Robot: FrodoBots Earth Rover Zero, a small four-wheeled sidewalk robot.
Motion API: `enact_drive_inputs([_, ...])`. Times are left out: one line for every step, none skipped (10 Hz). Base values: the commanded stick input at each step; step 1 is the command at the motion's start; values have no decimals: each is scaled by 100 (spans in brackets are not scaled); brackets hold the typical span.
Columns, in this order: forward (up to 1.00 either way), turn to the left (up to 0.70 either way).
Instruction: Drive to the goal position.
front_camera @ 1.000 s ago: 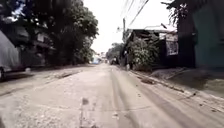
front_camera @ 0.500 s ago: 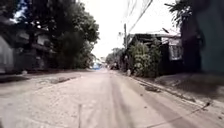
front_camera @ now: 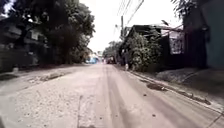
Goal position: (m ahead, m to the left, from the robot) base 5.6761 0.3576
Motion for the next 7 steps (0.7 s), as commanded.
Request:
enact_drive_inputs([100, 0])
enact_drive_inputs([100, 0])
enact_drive_inputs([100, 0])
enact_drive_inputs([100, 0])
enact_drive_inputs([100, 0])
enact_drive_inputs([100, 0])
enact_drive_inputs([100, 8])
